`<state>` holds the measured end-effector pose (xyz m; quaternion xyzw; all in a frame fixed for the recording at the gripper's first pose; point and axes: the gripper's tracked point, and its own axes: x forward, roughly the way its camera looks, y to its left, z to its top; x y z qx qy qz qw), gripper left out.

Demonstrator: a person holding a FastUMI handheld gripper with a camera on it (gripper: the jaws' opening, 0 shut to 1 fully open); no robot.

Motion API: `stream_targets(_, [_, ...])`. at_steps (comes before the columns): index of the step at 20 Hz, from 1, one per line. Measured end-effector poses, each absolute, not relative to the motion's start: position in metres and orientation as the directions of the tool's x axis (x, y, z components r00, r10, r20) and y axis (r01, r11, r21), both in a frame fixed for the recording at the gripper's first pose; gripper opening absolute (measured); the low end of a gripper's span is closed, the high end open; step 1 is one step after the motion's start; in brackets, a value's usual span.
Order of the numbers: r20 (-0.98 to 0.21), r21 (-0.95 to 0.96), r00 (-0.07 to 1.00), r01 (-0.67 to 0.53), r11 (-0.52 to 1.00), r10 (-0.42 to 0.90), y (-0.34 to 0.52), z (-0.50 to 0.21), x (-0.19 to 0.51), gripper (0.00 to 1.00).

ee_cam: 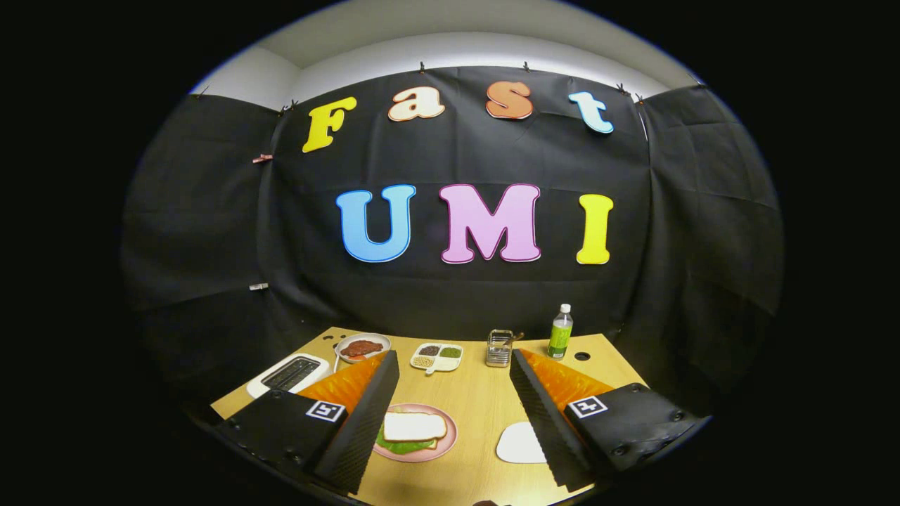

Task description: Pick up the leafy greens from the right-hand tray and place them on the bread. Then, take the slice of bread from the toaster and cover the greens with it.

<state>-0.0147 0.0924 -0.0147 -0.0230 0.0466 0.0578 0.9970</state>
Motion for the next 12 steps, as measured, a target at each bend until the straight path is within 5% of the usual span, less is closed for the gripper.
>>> stream_targets(12, [-0.151,-0.035,0.987,-0.067,0.997,0.061,0.071,-0.025,0.003,0.99])
